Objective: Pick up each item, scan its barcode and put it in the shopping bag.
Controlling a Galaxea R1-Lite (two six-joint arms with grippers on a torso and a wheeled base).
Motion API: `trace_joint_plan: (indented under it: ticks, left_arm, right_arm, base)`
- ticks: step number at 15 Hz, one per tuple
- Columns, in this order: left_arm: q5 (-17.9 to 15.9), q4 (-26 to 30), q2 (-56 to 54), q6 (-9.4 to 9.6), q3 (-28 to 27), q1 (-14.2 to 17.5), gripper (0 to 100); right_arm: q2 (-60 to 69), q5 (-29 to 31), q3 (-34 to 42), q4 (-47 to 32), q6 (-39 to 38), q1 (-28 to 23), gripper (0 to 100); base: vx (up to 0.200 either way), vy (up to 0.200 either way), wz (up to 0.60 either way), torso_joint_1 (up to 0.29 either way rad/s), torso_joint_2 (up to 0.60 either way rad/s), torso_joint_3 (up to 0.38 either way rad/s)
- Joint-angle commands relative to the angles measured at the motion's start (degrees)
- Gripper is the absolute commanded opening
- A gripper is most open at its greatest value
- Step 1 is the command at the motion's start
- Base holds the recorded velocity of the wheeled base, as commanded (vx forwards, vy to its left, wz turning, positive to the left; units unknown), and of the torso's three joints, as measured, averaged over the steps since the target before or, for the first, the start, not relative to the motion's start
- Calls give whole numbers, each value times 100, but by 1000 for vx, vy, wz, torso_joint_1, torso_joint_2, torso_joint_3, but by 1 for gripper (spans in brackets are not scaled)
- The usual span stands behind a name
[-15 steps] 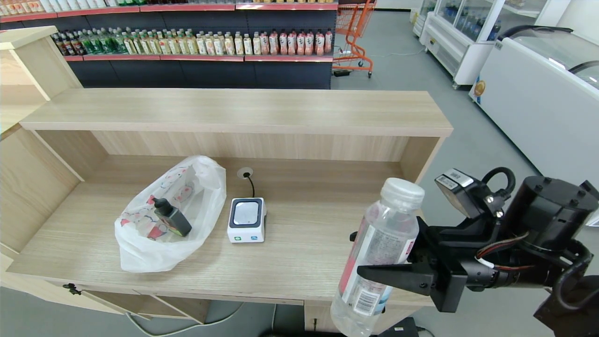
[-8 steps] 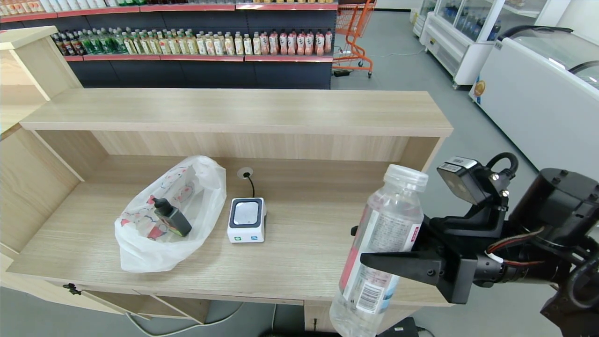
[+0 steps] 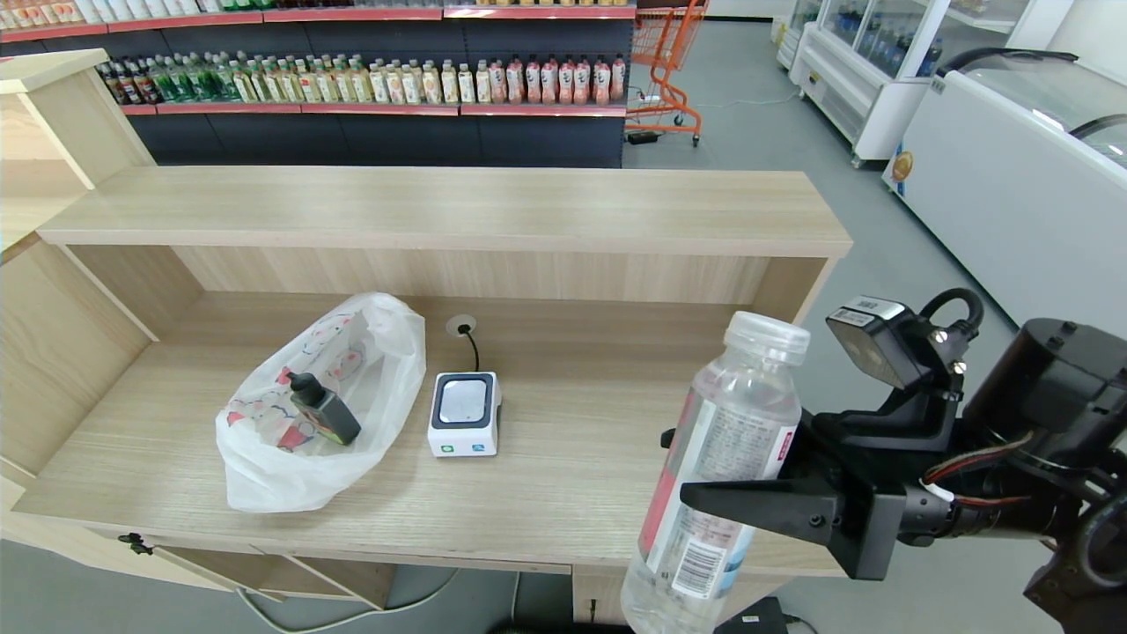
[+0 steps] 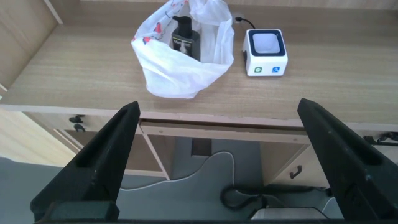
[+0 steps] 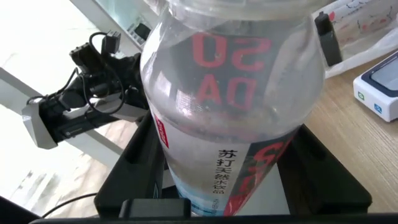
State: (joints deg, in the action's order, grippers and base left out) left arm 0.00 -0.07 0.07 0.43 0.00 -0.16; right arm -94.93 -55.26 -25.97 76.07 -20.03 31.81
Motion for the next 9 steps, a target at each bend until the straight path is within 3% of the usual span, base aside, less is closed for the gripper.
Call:
trace_joint_plan:
  ticks: [1,6,8,9]
  left_arm:
    - [0,-1,1,1,0,-2,100]
    - [0,-1,1,1,0,-2,100]
    - [0,-1,1,1,0,-2,100]
    - [0,-1,1,1,0,-2,100]
  right_arm:
    - [9,-2,-5,13,-1,1,0]
    - [-17,94,-31,84,315,-131,0]
    - [-87,569,-49,66,1150,-403,0]
    - [-166,1184,4,13,2328,-676,0]
  base:
    - [0,0,0,0,0,0]
    - [0,0,0,0,0,0]
    - [0,0,0,0,0,0]
    - [0,0,0,0,0,0]
